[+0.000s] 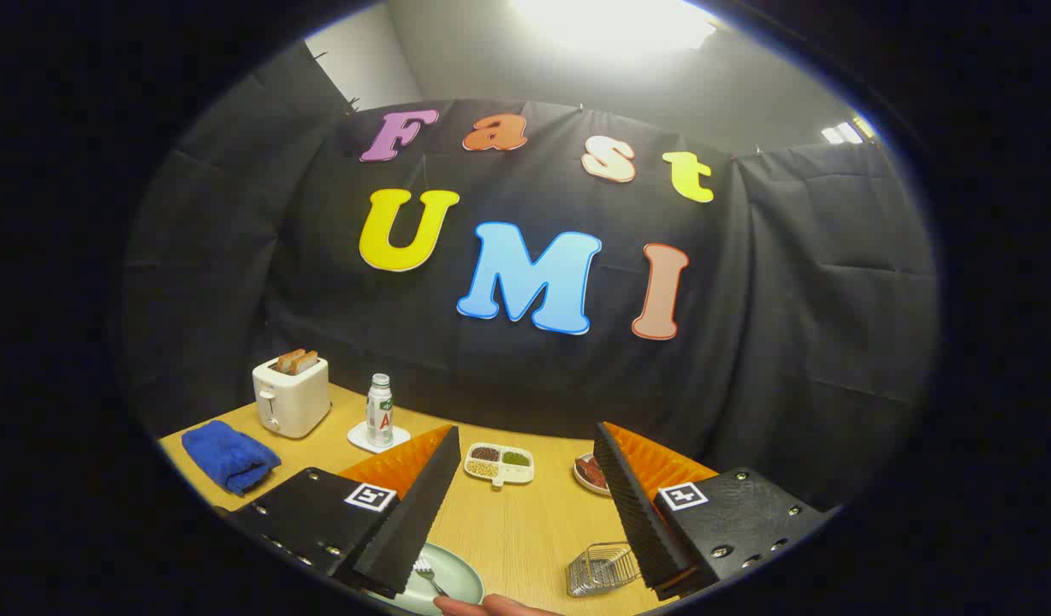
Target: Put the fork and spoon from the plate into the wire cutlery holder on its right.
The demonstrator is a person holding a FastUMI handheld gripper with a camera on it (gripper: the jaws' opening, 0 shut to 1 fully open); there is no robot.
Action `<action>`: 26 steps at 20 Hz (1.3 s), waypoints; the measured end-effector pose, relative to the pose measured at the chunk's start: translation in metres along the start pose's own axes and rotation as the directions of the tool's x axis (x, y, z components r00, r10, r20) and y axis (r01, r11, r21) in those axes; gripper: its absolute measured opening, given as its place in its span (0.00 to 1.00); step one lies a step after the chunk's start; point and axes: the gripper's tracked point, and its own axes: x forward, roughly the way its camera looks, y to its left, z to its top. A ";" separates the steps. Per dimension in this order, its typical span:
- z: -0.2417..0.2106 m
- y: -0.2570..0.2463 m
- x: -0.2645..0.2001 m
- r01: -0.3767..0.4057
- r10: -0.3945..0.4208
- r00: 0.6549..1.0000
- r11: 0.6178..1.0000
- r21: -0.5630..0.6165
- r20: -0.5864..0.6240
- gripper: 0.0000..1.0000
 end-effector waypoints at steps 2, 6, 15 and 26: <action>-0.004 -0.012 -0.005 -0.001 0.001 1.000 1.000 0.003 -0.006 0.96; -0.048 -0.016 -0.012 -0.124 0.128 0.975 0.992 0.032 -0.180 0.96; -0.104 -0.011 -0.019 -0.249 0.250 0.905 0.967 0.047 -0.343 0.96; -0.216 0.044 -0.054 -0.490 0.382 0.664 0.872 0.012 -0.643 0.96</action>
